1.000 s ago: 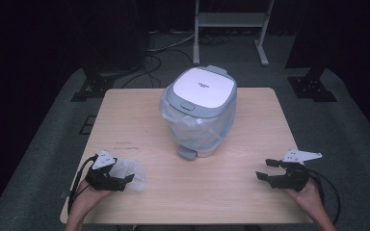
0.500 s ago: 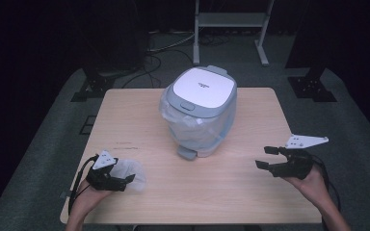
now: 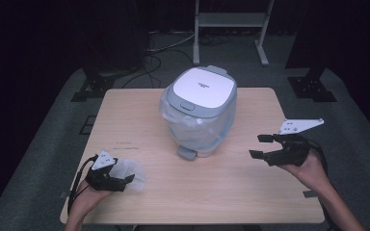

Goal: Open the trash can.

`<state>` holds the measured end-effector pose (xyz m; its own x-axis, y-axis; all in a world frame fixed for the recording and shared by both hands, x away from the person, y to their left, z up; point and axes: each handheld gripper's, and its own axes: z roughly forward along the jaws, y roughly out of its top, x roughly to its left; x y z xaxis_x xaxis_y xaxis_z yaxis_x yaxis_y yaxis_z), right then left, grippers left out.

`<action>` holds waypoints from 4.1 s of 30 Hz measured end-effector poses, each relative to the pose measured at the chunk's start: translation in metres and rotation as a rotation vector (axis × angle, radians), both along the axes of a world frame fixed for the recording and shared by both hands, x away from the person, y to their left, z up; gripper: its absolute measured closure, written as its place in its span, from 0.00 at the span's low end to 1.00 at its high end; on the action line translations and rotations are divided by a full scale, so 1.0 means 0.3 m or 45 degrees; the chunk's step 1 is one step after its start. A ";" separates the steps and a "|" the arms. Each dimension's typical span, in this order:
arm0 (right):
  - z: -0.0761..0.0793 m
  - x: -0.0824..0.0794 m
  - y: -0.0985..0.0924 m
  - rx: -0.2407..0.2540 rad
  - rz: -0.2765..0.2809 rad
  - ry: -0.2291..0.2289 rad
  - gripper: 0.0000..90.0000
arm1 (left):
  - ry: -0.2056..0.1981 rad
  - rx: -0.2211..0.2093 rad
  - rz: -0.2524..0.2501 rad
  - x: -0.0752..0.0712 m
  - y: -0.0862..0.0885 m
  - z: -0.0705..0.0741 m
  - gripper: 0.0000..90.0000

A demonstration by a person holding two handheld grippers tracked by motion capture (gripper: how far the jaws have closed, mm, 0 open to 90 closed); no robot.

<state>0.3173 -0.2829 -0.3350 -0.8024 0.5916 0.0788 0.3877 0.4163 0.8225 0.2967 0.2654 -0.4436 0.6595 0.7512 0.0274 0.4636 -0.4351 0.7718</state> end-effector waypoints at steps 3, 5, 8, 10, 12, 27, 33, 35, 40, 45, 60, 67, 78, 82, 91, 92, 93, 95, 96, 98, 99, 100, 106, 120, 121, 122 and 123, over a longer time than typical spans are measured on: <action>0.017 0.007 0.006 0.000 0.006 -0.002 0.33 | -0.002 -0.001 0.001 -0.001 0.000 0.000 0.08; 0.023 0.009 0.009 0.001 0.008 -0.001 0.33 | -0.001 0.000 0.000 -0.001 0.000 0.000 0.08; 0.044 0.012 0.020 0.001 0.019 -0.005 0.33 | -0.003 -0.001 -0.001 -0.001 -0.001 0.001 0.08; 0.050 0.013 0.023 0.004 0.025 -0.008 0.33 | -0.003 -0.002 -0.001 -0.001 -0.002 0.001 0.08; 0.068 0.014 0.035 0.010 0.032 -0.011 0.33 | 0.000 0.000 -0.002 -0.001 -0.003 0.000 0.08; 0.211 0.048 0.123 0.023 0.113 -0.065 0.36 | -0.002 0.001 0.000 -0.003 0.000 0.002 0.08; 0.257 0.072 0.165 0.026 0.146 -0.070 0.39 | -0.005 -0.006 0.007 -0.006 0.005 0.005 0.08; 0.267 0.082 0.177 0.024 0.156 -0.072 0.39 | -0.005 -0.005 0.006 -0.007 0.006 0.006 0.08; 0.286 0.102 0.206 0.027 0.169 -0.070 0.42 | -0.006 -0.010 0.009 -0.007 0.010 0.007 0.08; 0.307 0.119 0.236 0.024 0.183 -0.072 0.46 | -0.007 -0.010 0.010 -0.007 0.011 0.008 0.08; 0.365 0.165 0.320 0.030 0.217 -0.081 0.53 | 0.004 -0.008 0.018 -0.008 0.013 0.007 0.08; 0.376 0.191 0.386 0.001 0.251 -0.082 0.60 | 0.004 0.006 0.025 -0.010 0.019 0.009 0.08; 0.375 0.227 0.456 -0.016 0.273 -0.071 0.74 | 0.002 0.001 0.029 -0.010 0.026 0.010 0.08; 0.374 0.235 0.474 -0.021 0.280 -0.063 0.78 | 0.003 0.003 0.030 -0.011 0.026 0.009 0.08; 0.382 0.257 0.534 -0.049 0.293 -0.065 0.85 | 0.003 0.003 0.027 -0.011 0.025 0.009 0.08; 0.383 0.259 0.540 -0.051 0.292 -0.065 0.85 | 0.003 0.003 0.027 -0.011 0.025 0.009 0.08; 0.384 0.261 0.546 -0.055 0.291 -0.064 0.85 | 0.003 0.005 0.028 -0.010 0.026 0.010 0.08; 0.385 0.267 0.558 -0.064 0.291 -0.069 0.86 | 0.000 0.008 0.026 -0.011 0.026 0.011 0.08; 0.385 0.267 0.558 -0.064 0.291 -0.069 0.86 | 0.000 0.008 0.026 -0.011 0.026 0.011 0.08; 0.380 0.276 0.577 -0.090 0.284 -0.063 0.89 | -0.002 0.004 0.028 -0.011 0.027 0.012 0.08; 0.378 0.279 0.581 -0.099 0.283 -0.066 0.90 | -0.001 0.002 0.028 -0.011 0.028 0.012 0.08; 0.378 0.279 0.581 -0.099 0.283 -0.066 0.90 | -0.001 0.002 0.028 -0.011 0.028 0.012 0.08; 0.360 0.294 0.623 -0.151 0.264 -0.062 0.91 | -0.002 0.011 0.021 -0.010 0.028 0.009 0.08; 0.341 0.279 0.646 -0.252 0.220 -0.176 0.95 | 0.003 -0.010 0.022 -0.012 0.033 0.006 0.08; 0.339 0.278 0.644 -0.245 0.216 -0.177 0.96 | 0.006 -0.009 0.023 -0.012 0.034 0.004 0.08; 0.339 0.278 0.644 -0.245 0.216 -0.177 0.96 | 0.006 -0.009 0.023 -0.012 0.034 0.004 0.08; 0.336 0.277 0.643 -0.243 0.214 -0.186 0.98 | 0.008 -0.007 0.025 -0.012 0.033 0.002 0.08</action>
